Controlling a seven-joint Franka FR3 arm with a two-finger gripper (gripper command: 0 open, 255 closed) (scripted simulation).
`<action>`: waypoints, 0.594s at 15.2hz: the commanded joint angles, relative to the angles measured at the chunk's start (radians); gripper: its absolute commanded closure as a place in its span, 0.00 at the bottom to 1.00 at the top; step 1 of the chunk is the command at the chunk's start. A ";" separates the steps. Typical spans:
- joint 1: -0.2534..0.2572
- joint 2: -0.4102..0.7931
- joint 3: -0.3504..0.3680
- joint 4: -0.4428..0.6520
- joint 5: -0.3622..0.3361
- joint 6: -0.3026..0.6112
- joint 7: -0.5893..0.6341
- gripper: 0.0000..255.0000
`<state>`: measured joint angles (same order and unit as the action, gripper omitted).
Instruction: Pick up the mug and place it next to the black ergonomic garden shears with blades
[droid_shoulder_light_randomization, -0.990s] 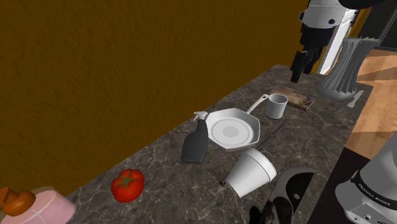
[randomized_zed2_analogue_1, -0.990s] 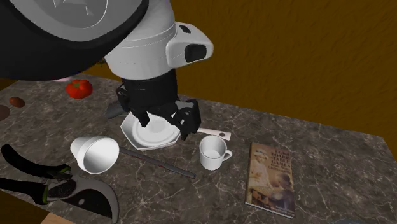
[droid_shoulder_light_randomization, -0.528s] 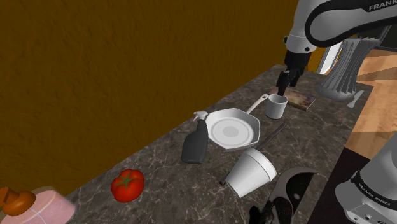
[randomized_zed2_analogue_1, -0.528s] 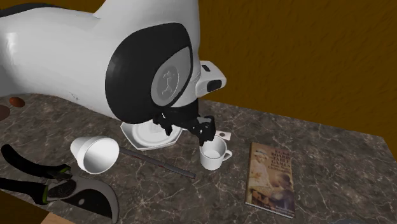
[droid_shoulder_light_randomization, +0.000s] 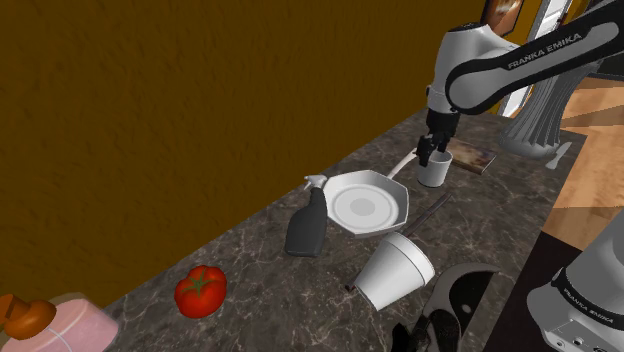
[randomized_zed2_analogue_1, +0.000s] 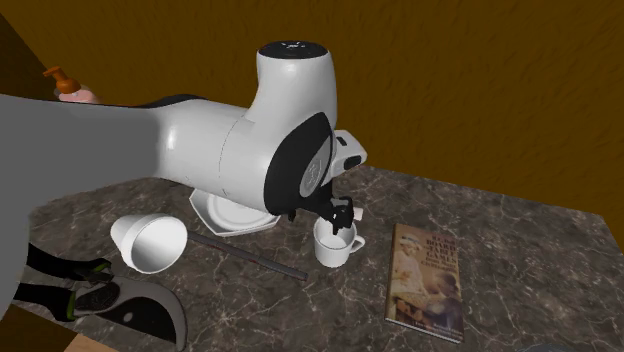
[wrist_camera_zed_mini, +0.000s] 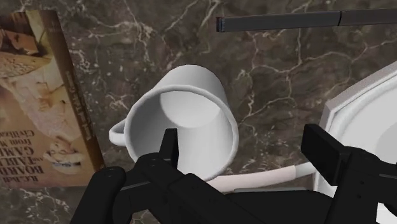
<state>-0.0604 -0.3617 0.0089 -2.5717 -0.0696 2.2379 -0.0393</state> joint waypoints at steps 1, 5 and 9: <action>-0.005 0.034 -0.003 -0.009 -0.007 0.045 -0.001 0.00; -0.008 0.073 -0.004 -0.033 -0.012 0.108 0.002 0.00; -0.009 0.089 -0.005 -0.042 -0.015 0.133 0.004 0.00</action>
<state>-0.0694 -0.2769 0.0037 -2.6132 -0.0839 2.3658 -0.0366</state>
